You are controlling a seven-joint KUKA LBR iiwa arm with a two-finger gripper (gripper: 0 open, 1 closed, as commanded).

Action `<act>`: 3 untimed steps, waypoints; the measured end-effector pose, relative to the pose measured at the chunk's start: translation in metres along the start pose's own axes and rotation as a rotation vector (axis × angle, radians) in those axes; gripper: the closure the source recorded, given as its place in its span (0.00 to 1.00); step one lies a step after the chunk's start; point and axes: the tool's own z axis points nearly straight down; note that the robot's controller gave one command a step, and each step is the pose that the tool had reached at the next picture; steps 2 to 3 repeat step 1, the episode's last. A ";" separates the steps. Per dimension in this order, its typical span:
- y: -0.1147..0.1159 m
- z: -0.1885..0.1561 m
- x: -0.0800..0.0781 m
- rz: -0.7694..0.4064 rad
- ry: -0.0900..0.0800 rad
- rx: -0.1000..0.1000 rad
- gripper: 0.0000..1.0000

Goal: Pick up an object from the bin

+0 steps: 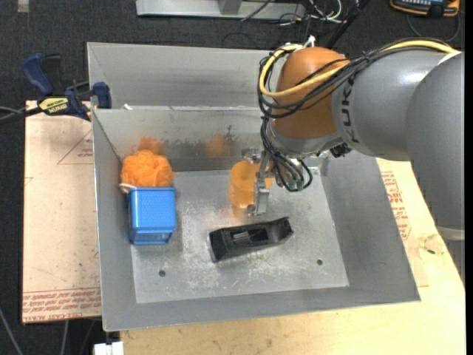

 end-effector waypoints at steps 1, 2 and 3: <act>0.000 -0.022 -0.002 0.000 -0.007 0.000 1.00; 0.000 -0.022 -0.002 0.000 -0.007 0.000 1.00; 0.000 -0.022 -0.002 0.000 -0.007 0.000 1.00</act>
Offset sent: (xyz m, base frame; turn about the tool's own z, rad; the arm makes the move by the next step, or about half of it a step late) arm -0.0001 -0.0001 0.0284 0.0000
